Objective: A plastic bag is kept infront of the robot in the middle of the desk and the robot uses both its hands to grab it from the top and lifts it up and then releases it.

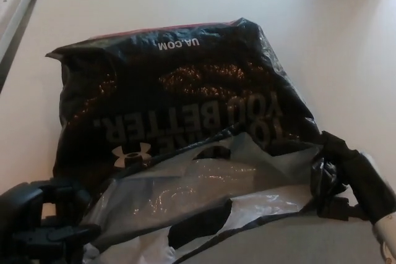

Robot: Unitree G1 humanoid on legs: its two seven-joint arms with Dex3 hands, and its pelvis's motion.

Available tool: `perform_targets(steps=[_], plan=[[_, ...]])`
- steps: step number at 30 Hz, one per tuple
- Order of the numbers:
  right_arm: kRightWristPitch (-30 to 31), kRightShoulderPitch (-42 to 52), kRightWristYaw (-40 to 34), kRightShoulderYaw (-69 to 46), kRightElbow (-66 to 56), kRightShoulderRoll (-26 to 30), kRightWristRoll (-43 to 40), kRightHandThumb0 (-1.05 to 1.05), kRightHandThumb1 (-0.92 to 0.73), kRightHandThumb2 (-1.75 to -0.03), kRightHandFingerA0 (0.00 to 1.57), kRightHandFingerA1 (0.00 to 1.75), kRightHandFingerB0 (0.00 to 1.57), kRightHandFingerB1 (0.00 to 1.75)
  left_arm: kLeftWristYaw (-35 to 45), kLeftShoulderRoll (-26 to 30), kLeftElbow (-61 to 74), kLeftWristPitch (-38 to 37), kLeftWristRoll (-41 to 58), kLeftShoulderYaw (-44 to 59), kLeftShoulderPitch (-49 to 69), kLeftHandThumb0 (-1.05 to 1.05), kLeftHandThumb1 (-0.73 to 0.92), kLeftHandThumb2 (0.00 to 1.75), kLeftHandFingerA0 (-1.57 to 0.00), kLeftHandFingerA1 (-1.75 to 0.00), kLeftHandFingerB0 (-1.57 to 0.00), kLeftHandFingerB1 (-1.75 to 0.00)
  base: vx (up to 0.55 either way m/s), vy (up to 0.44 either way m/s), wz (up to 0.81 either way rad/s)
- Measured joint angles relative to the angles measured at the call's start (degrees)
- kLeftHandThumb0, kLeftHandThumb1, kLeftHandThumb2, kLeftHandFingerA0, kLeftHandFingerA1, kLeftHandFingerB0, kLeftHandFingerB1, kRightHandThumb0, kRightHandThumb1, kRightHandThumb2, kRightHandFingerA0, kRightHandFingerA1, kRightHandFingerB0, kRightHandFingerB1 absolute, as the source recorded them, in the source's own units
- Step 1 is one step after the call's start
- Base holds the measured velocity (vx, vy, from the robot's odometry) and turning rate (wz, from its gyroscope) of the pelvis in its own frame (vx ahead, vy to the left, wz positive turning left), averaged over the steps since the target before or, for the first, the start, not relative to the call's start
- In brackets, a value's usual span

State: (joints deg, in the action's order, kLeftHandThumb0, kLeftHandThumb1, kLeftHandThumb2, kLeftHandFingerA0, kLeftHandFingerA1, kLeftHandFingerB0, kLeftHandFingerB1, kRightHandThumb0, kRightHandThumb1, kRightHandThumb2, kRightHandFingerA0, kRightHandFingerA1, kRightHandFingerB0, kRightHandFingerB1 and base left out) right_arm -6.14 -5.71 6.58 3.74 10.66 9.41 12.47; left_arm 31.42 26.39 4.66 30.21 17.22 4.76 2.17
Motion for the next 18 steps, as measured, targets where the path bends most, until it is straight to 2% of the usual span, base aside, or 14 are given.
perform_targets(steps=[3,4,6,10,16,17,18], plan=[[0.01,-0.45,0.89,-0.31,0.18,0.03,-1.10,-0.46,-0.80,-0.60,0.57,1.73,0.44,1.57,-0.25,-0.01,2.66,0.59,-0.03,0.17,0.13,-0.30,0.56,0.56,-0.86,-1.75,-0.63,-1.71,0.00,0.000,0.00],[0.01,-0.61,1.21,-0.41,0.07,0.05,-1.47,-0.47,-0.81,-0.62,0.64,1.75,0.48,1.55,-0.41,0.00,3.86,0.85,-0.05,0.25,0.31,-0.34,0.59,0.56,-0.89,-1.75,-0.63,-1.75,0.00,0.000,0.00],[0.39,-0.80,2.24,-0.72,-1.72,0.32,-2.34,-0.47,-0.81,-0.62,0.64,1.75,0.48,1.55,-0.54,0.01,6.88,0.82,-0.02,0.66,0.74,-0.34,0.59,0.56,-0.89,-1.75,-0.63,-1.75,0.00,0.000,0.00],[1.71,-1.29,4.21,-1.57,-7.35,0.90,-4.35,-0.44,-0.85,-0.65,0.81,1.75,0.54,1.58,-0.52,-0.10,11.89,0.75,0.34,2.18,1.57,-0.30,0.58,0.55,-0.84,-1.75,-0.58,-1.75,0.00,0.000,0.00],[4.45,-2.20,7.14,-2.86,-19.91,2.09,-8.00,-0.45,-0.84,-0.65,0.83,1.75,0.59,1.55,-0.93,-1.84,21.78,-1.39,2.03,7.87,1.75,-0.25,0.61,0.56,-0.91,-1.75,-0.62,-1.75,0.00,0.000,0.00],[5.08,-2.47,7.53,-3.16,-22.05,2.29,-8.62,-0.45,-0.80,-0.67,0.82,1.74,0.69,1.52,-1.08,-2.12,23.28,-1.86,2.26,8.95,1.56,-0.28,0.59,0.57,-0.94,-1.75,-0.68,-1.75,0.00,0.000,0.00],[5.94,-2.88,8.07,-3.58,-24.74,2.55,-9.50,-0.45,-0.80,-0.67,0.82,1.74,0.69,1.52,-1.25,-2.43,25.15,-2.44,2.67,10.31,1.18,-0.28,0.59,0.57,-0.94,-1.75,-0.68,-1.75,0.00,0.000,0.00]])
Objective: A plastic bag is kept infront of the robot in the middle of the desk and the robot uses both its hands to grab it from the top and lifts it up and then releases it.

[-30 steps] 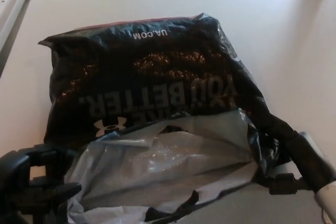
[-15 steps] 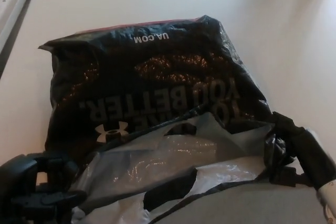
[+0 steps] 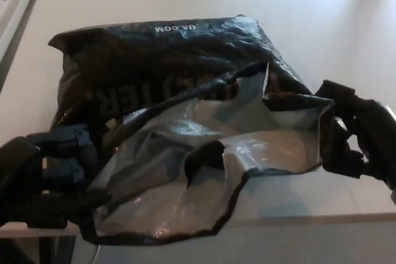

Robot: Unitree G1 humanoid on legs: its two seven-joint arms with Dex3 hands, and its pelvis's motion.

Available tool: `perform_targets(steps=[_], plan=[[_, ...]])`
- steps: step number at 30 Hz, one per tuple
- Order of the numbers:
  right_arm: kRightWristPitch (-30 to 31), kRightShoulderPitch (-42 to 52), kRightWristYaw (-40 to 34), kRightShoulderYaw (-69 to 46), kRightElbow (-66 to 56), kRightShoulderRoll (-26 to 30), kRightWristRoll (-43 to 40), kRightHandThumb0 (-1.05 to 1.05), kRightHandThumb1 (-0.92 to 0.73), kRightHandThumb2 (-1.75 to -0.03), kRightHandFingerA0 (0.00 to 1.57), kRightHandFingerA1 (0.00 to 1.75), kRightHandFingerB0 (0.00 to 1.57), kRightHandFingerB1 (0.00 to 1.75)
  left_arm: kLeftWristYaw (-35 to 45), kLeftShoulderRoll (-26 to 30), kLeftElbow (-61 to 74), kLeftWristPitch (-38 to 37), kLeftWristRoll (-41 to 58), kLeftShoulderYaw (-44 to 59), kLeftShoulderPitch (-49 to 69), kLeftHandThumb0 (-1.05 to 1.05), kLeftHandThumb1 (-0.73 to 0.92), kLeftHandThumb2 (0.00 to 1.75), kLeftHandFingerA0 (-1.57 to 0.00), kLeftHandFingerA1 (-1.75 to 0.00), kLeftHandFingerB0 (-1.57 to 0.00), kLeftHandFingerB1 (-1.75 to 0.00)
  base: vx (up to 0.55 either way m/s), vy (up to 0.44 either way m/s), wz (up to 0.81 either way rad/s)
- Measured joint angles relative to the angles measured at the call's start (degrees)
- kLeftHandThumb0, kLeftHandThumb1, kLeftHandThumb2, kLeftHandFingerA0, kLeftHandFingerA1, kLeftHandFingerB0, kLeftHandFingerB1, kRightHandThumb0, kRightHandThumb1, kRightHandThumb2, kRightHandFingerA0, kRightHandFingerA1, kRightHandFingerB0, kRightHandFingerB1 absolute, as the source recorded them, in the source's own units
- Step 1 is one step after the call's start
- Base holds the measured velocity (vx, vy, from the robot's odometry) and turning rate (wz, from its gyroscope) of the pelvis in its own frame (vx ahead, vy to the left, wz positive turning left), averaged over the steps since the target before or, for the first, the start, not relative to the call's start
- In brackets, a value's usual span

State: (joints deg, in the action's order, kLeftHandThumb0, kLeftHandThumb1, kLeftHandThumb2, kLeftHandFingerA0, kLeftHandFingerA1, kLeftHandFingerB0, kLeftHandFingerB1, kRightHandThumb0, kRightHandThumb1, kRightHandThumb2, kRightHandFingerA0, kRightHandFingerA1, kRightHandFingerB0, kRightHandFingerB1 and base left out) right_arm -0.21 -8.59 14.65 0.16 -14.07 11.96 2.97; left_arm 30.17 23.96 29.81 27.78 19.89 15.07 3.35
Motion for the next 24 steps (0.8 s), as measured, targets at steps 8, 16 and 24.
perform_targets(steps=[8,16,24], plan=[[1.69,-0.99,2.39,-2.94,-11.70,2.04,-4.65,-0.40,-0.76,-0.62,0.88,1.70,0.71,1.41,-1.11,-0.46,10.70,-0.21,6.53,8.65,-2.38,-0.25,0.59,0.56,-0.89,-1.75,-0.65,-1.75,0.00,0.000,0.00],[1.70,-0.98,3.21,-4.48,-14.36,2.19,-6.76,-0.44,-0.76,-0.63,0.90,1.69,0.72,1.44,-2.75,-0.08,15.83,0.62,13.82,13.87,-3.86,-0.22,0.58,0.55,-0.89,-1.75,-0.66,-1.74,0.00,0.000,0.00],[2.33,-0.42,3.63,-5.81,-17.10,2.19,-8.93,-0.42,-0.74,-0.62,0.90,1.75,0.71,1.49,-6.12,0.34,20.67,0.60,20.63,17.88,-4.17,-0.31,0.38,0.82,-1.29,-1.41,-0.99,-1.21,0.00,0.000,0.00]])
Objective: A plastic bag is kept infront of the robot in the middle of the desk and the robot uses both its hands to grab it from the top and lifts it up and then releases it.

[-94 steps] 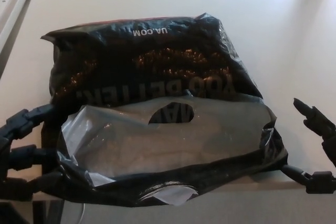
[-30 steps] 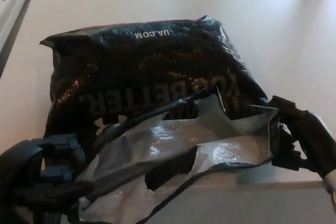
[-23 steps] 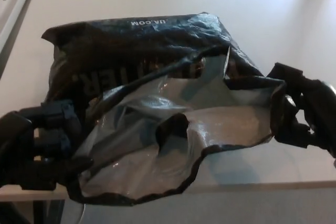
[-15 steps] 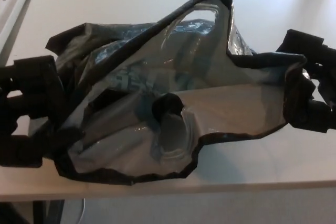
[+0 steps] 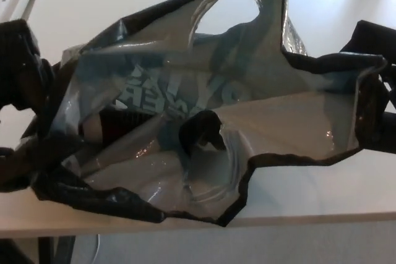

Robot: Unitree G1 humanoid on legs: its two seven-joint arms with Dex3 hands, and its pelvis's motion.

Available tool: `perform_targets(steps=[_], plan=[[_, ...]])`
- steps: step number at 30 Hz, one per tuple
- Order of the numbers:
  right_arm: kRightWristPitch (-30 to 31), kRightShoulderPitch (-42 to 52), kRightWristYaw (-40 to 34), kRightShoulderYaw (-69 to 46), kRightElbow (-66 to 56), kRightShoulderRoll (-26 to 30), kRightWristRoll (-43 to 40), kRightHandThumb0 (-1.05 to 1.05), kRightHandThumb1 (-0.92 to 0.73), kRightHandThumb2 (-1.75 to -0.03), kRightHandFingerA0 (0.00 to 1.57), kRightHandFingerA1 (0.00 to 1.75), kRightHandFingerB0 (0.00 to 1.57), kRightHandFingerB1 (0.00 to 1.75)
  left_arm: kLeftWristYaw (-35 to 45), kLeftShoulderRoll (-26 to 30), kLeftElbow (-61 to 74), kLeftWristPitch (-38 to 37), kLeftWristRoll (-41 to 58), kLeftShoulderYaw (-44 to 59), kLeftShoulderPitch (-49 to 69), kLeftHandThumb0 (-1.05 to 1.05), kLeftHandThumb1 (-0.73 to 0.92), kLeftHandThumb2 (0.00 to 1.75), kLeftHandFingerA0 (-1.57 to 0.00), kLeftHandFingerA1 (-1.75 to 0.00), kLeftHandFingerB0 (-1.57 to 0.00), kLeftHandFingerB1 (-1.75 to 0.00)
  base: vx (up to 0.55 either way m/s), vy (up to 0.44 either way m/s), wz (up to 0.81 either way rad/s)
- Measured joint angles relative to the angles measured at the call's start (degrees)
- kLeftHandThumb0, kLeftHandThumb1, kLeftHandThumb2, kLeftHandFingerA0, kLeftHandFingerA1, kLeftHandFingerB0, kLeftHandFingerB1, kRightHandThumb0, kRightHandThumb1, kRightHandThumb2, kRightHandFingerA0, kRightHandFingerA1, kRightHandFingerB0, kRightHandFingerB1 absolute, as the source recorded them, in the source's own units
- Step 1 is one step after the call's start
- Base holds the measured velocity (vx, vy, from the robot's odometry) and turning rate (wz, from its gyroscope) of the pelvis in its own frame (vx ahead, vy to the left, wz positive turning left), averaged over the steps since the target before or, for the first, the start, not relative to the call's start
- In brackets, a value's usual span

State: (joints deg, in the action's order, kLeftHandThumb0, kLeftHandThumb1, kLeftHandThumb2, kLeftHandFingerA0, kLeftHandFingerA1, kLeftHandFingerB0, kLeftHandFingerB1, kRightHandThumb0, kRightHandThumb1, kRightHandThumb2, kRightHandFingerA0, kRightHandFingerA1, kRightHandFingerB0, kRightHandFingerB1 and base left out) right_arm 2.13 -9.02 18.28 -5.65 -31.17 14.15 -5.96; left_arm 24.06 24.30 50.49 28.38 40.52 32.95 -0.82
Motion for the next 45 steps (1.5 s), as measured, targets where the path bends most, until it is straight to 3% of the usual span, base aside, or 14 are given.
perform_targets(steps=[8,9,13,15,16,22,26,27,28,32,38,39,43,45], plan=[[2.59,1.12,0.17,-2.55,-10.91,-0.01,-6.02,-0.49,-0.57,-0.92,1.20,1.42,0.83,1.19,-3.98,2.39,6.98,-4.78,0.94,4.05,-4.77,-0.40,0.56,0.57,-1.01,-1.74,-0.79,-1.61,0.00,0.000,0.00],[2.75,1.11,0.17,-2.63,-11.93,-0.01,-6.58,-0.45,-0.72,-0.65,0.87,1.75,0.73,1.49,-4.23,2.58,7.12,-5.40,0.34,4.05,-5.68,-0.42,0.55,0.60,-1.01,-1.72,-0.79,-1.60,0.00,0.000,0.00],[3.13,0.25,0.02,-3.32,-15.55,-0.01,-8.10,-0.57,-0.72,-0.69,0.88,1.71,0.79,1.58,-5.48,2.89,7.49,-8.00,-2.16,3.62,-9.38,-0.42,0.55,0.60,-1.02,-1.65,-0.71,-1.54,0.00,0.000,0.00],[3.23,-0.74,-0.27,-3.65,-17.30,-0.02,-8.28,-0.34,-0.61,-1.11,1.24,1.28,1.14,1.24,-6.18,2.89,7.66,-9.20,-3.20,3.29,-10.81,-0.35,0.54,0.59,-1.00,-1.64,-0.70,-1.48,0.00,0.000,0.00],[3.40,-1.69,-0.73,-3.73,-19.12,-0.20,-8.21,-0.59,-0.79,-0.66,0.97,1.75,0.70,1.72,-6.73,2.89,7.76,-10.23,-3.81,2.88,-12.10,-0.38,0.52,0.60,-1.02,-1.58,-0.77,-1.39,0.00,0.000,0.00],[3.14,-5.49,-2.69,-3.31,-24.60,-1.05,-6.01,-0.56,-0.80,-0.66,1.02,1.75,0.68,1.70,-9.85,2.61,8.27,-14.37,-6.11,-0.57,-15.86,-0.39,0.52,0.56,-0.99,-1.63,-0.77,-1.47,0.00,0.000,0.00],[2.30,-6.64,-4.20,-1.41,-25.98,-3.13,-2.97,-0.61,-0.81,-0.66,0.97,1.75,0.69,1.70,-11.40,0.31,8.40,-17.43,-8.07,-4.22,-17.53,-0.40,0.40,0.67,-1.00,-1.39,-0.90,-1.04,0.00,0.000,0.00],[2.14,-6.77,-4.53,-1.00,-26.15,-3.56,-2.28,-0.74,-0.59,-0.94,1.22,1.51,0.89,1.33,-11.37,-0.34,8.37,-18.11,-8.25,-4.69,-18.04,-0.24,0.52,0.58,-0.81,-1.55,-0.81,-0.71,0.00,0.000,0.00],[1.97,-6.95,-4.80,-0.75,-26.22,-3.86,-1.65,-0.61,-0.83,-0.67,0.97,1.75,0.71,1.74,-11.35,-1.09,8.28,-18.80,-8.48,-5.16,-18.64,-0.38,0.50,0.59,-0.90,-1.42,-0.89,-0.62,0.00,0.000,0.00],[1.32,-8.53,-5.29,-0.25,-25.71,-3.97,0.65,-0.45,-0.73,-0.63,0.98,1.75,0.71,1.70,-11.06,-2.95,6.81,-21.86,-9.60,-6.46,-20.85,-0.29,0.57,0.58,-0.74,-1.60,-0.72,-0.58,0.00,0.000,0.00],[-2.36,-13.99,-5.22,0.49,-16.71,-2.33,3.21,-0.42,-0.72,-0.63,0.95,1.73,0.75,1.61,-8.67,-1.42,-0.03,-27.02,-12.14,-6.77,-24.12,-0.17,0.58,0.57,-0.88,-1.74,-0.72,-1.68,0.00,0.000,0.00],[-3.25,-15.13,-5.21,0.61,-14.35,-1.68,3.71,-0.37,-0.71,-0.61,0.94,1.69,0.77,1.56,-8.36,-0.72,-1.71,-27.89,-12.96,-6.92,-24.75,-0.13,0.37,0.81,-1.28,-1.42,-1.07,-1.32,0.00,0.000,0.00],[-5.69,-19.69,-5.18,0.82,-5.31,1.35,5.53,-0.33,-0.49,-0.87,1.19,1.40,0.96,1.26,-7.99,2.21,-10.03,-31.27,-16.40,-8.31,-28.89,-0.08,0.59,0.56,-0.95,-1.75,-0.71,-1.75,0.00,0.000,0.00],[-6.48,-21.79,-5.18,0.98,-1.11,2.54,6.40,-0.25,-0.70,-0.59,0.86,1.75,0.69,1.61,-8.00,3.46,-14.68,-32.86,-18.13,-9.31,-31.11,-0.07,0.60,0.56,-0.90,-1.75,-0.71,-1.75,0.00,0.000,0.00]])
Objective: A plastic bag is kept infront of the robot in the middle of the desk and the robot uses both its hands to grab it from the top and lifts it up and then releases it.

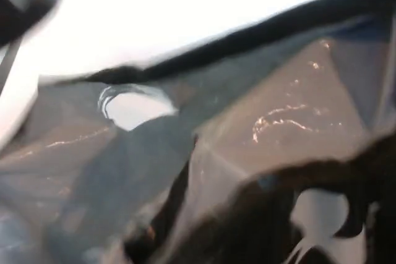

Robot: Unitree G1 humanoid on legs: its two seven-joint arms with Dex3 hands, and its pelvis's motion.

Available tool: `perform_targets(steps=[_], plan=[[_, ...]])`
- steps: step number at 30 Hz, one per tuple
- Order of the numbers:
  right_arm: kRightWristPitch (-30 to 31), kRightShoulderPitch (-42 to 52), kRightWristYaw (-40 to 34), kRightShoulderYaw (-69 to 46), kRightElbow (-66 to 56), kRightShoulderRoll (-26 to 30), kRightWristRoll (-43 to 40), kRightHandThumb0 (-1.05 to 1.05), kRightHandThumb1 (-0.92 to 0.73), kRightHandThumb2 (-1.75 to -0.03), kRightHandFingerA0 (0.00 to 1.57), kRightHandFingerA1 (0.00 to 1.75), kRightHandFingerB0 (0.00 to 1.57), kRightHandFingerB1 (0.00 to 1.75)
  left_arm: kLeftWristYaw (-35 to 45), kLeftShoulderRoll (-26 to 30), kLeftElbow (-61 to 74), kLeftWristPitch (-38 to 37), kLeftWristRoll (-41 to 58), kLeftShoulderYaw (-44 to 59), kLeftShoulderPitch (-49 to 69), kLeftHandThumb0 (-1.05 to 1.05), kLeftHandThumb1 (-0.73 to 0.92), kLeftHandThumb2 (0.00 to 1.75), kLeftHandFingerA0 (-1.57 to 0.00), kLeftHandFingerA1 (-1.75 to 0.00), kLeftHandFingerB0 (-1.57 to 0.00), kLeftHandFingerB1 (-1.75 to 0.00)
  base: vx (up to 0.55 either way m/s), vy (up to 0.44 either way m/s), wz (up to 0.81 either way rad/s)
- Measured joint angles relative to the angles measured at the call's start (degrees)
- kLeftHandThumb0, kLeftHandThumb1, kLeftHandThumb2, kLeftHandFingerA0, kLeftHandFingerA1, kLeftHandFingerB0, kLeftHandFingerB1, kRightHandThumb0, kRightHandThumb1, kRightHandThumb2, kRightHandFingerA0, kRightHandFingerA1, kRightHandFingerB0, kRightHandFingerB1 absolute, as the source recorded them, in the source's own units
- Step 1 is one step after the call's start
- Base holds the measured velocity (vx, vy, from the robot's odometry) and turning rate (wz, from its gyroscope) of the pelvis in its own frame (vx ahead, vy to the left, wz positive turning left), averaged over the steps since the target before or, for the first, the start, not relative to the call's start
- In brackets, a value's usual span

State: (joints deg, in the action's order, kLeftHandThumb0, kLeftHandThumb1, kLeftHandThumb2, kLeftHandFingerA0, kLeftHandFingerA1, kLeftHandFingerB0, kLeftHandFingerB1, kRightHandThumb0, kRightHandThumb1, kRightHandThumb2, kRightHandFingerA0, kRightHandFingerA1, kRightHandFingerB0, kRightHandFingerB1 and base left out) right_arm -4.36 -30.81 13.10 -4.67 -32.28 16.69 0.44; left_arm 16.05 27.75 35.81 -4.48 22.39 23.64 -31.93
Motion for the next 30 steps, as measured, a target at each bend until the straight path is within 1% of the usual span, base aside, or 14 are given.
perform_targets(steps=[2,5,6,7,9,12,16,20,21,24,25,27,28,30], plan=[[-0.83,-2.48,-0.01,0.32,4.65,1.19,0.90,-0.30,-0.51,-0.86,1.16,1.39,0.89,1.20,-0.09,1.39,-4.84,-1.36,-1.96,-1.12,-2.37,-0.08,0.65,0.56,-0.88,-1.75,-0.70,-1.75,0.00,0.000,0.00],[-2.05,-5.89,-0.05,0.91,11.36,2.82,2.15,-0.36,-0.54,-0.87,1.11,1.38,0.83,1.18,-0.33,2.84,-11.16,-2.80,-4.37,-2.94,-5.71,-0.06,0.66,0.56,-0.87,-1.75,-0.67,-1.75,0.00,0.000,0.00],[-2.59,-7.53,-0.08,1.31,14.42,3.60,2.73,-0.28,-0.76,-0.58,0.69,1.70,0.61,1.46,-0.43,3.53,-14.01,-3.48,-5.50,-3.77,-7.24,-0.08,0.65,0.56,-0.85,-1.75,-0.64,-1.73,0.00,0.000,0.00],[-2.73,-8.04,-0.08,1.47,15.48,3.85,2.91,-0.38,-0.58,-0.85,1.05,1.39,0.77,1.20,-0.47,3.75,-15.02,-3.67,-5.84,-4.10,-7.73,-0.11,0.68,0.57,-0.84,-1.75,-0.62,-1.73,0.00,0.000,0.00],[-3.46,-10.95,-0.11,2.40,21.44,5.06,4.05,-0.28,-0.76,-0.59,0.71,1.70,0.60,1.47,-0.95,5.06,-20.57,-4.76,-7.93,-5.87,-10.70,-0.11,0.68,0.57,-0.84,-1.75,-0.62,-1.72,0.00,0.000,0.00],[-4.41,-14.62,-0.15,3.80,28.98,6.36,5.32,-0.29,-0.71,-0.64,0.81,1.56,0.75,1.16,-1.60,6.61,-27.22,-6.05,-10.33,-8.09,-13.99,-0.12,0.67,0.58,-0.88,-1.75,-0.68,-1.70,0.00,0.000,0.00],[-5.58,-20.18,-0.44,6.47,39.65,7.93,7.50,-0.33,-0.78,-0.63,0.72,1.68,0.62,1.44,-2.64,8.22,-35.38,-7.71,-13.47,-10.93,-17.84,-0.15,0.67,0.57,-0.87,-1.75,-0.65,-1.75,0.00,0.000,0.00],[-6.17,-25.76,-1.48,9.76,49.62,8.91,9.94,-0.30,-0.77,-0.64,0.73,1.64,0.68,1.27,-3.48,8.92,-40.99,-9.09,-15.73,-12.56,-19.76,-0.16,0.67,0.57,-0.86,-1.75,-0.63,-1.75,0.00,0.000,0.00],[-6.23,-26.75,-1.64,10.29,51.22,8.98,10.33,-0.34,-0.79,-0.65,0.73,1.29,0.68,0.84,-3.59,8.99,-41.75,-9.25,-16.03,-12.80,-19.99,-0.11,0.65,0.56,-0.86,-1.75,-0.63,-1.73,0.00,0.000,0.00],[-6.56,-31.70,-2.33,12.81,59.52,9.20,11.91,-0.35,-0.78,-0.67,0.76,1.42,0.73,0.94,-4.28,9.52,-45.42,-10.38,-17.74,-13.97,-20.78,-0.06,0.63,0.56,-0.85,-1.75,-0.61,-1.74,0.00,0.000,0.00],[-6.60,-33.14,-2.51,13.45,61.65,9.25,12.36,-0.32,-0.80,-0.64,0.86,1.08,0.76,0.64,-4.46,9.67,-46.24,-10.67,-18.11,-14.18,-20.96,-0.01,0.61,0.56,-0.83,-1.75,-0.62,-1.73,0.00,0.000,0.00],[-6.63,-35.93,-3.05,14.85,65.78,9.45,13.33,-0.33,-0.80,-0.65,0.80,1.23,0.76,0.74,-4.70,9.95,-47.54,-11.16,-19.00,-14.58,-21.11,-0.02,0.63,0.55,-0.83,-1.75,-0.63,-1.72,0.00,0.000,0.00],[-6.66,-38.48,-3.54,16.15,69.40,9.65,14.23,-0.30,-0.81,-0.64,0.67,1.49,0.59,1.25,-4.97,10.18,-48.42,-11.55,-19.72,-15.02,-21.12,-0.09,0.65,0.56,-0.85,-1.75,-0.65,-1.71,0.00,0.000,0.00],[-6.67,-42.50,-4.31,18.06,74.66,9.94,15.63,-0.29,-0.82,-0.59,0.62,1.73,0.48,1.61,-5.31,10.47,-49.51,-12.03,-20.81,-15.79,-21.14,-0.10,0.66,0.57,-0.84,-1.75,-0.65,-1.70,0.00,0.000,0.00]])
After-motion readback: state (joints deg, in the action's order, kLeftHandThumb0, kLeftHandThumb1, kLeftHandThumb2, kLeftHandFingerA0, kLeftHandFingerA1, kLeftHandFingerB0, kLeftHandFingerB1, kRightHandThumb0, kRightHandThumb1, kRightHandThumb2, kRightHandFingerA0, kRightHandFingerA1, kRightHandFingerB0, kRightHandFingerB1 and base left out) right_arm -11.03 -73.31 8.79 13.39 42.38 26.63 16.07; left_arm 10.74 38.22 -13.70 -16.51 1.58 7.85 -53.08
